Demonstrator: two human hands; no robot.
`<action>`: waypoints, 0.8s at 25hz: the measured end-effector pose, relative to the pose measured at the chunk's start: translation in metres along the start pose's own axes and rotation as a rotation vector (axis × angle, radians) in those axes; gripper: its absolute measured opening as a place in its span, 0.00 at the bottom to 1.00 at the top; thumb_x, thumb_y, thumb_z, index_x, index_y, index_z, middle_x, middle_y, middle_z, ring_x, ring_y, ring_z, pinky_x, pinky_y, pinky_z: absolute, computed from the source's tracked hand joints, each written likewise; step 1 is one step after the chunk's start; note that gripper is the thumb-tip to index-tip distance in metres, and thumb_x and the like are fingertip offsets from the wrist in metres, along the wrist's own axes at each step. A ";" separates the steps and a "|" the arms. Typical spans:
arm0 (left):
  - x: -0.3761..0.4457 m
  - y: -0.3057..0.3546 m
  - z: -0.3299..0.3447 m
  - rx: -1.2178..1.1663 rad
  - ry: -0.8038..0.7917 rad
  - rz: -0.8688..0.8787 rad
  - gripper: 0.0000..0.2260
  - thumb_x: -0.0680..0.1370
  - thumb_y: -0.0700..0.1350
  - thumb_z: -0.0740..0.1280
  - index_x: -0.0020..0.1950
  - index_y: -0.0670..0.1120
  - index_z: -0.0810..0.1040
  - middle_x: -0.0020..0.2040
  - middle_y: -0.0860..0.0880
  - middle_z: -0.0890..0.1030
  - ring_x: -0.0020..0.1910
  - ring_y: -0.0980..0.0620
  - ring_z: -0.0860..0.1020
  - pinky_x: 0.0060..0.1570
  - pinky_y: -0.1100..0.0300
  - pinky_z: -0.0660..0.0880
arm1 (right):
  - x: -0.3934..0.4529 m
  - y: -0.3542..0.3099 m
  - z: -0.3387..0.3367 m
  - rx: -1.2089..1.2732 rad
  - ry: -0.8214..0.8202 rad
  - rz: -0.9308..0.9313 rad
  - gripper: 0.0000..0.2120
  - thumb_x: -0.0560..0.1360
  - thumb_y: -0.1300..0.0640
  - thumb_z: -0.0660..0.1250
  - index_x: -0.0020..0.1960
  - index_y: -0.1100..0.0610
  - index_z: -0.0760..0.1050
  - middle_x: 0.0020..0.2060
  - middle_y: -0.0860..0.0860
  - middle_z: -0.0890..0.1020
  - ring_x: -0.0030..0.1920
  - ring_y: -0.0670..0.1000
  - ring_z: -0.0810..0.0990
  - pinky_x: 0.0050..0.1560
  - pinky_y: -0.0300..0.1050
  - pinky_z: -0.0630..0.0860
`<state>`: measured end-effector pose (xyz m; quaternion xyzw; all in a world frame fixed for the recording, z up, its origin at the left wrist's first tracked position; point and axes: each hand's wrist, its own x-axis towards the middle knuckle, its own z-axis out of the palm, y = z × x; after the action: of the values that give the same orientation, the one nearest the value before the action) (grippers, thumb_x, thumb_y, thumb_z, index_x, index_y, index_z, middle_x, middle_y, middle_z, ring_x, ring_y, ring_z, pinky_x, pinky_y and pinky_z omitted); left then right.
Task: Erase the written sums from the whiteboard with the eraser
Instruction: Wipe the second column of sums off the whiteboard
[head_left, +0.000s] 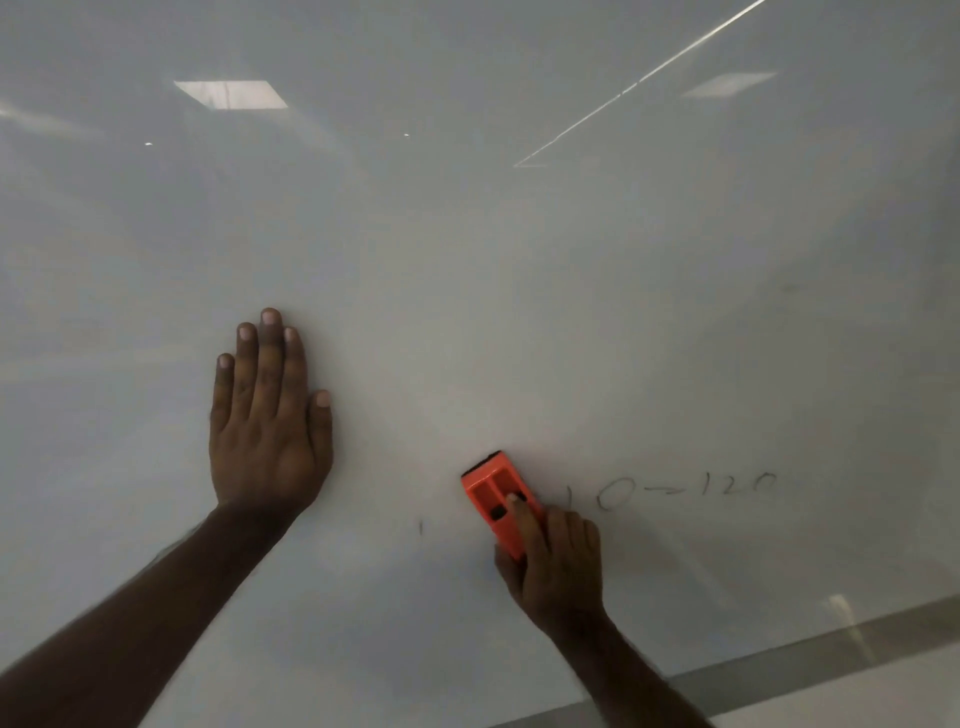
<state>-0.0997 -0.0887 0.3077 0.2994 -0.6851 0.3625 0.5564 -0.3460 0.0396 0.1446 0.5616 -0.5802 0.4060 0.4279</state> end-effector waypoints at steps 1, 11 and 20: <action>-0.002 0.000 0.000 -0.001 -0.002 0.006 0.26 0.85 0.46 0.54 0.81 0.36 0.57 0.82 0.39 0.57 0.83 0.43 0.52 0.80 0.45 0.52 | -0.002 0.012 -0.004 -0.012 0.008 0.039 0.26 0.76 0.47 0.67 0.69 0.57 0.69 0.41 0.60 0.76 0.38 0.59 0.72 0.40 0.51 0.67; -0.018 0.008 0.003 0.016 0.006 0.025 0.27 0.85 0.46 0.55 0.82 0.37 0.55 0.81 0.38 0.57 0.82 0.41 0.54 0.80 0.44 0.53 | -0.002 0.134 -0.048 -0.060 0.113 0.474 0.28 0.78 0.47 0.61 0.68 0.69 0.66 0.45 0.65 0.75 0.43 0.65 0.74 0.42 0.55 0.68; -0.020 0.010 0.003 0.023 0.014 0.040 0.27 0.85 0.46 0.54 0.82 0.37 0.54 0.81 0.38 0.57 0.83 0.42 0.52 0.80 0.44 0.53 | 0.004 0.163 -0.040 0.131 0.375 1.191 0.35 0.78 0.44 0.58 0.78 0.61 0.56 0.69 0.65 0.70 0.62 0.69 0.73 0.58 0.59 0.71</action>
<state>-0.1055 -0.0856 0.2856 0.2896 -0.6827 0.3834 0.5505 -0.5075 0.0828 0.1621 0.0862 -0.6826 0.7011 0.1876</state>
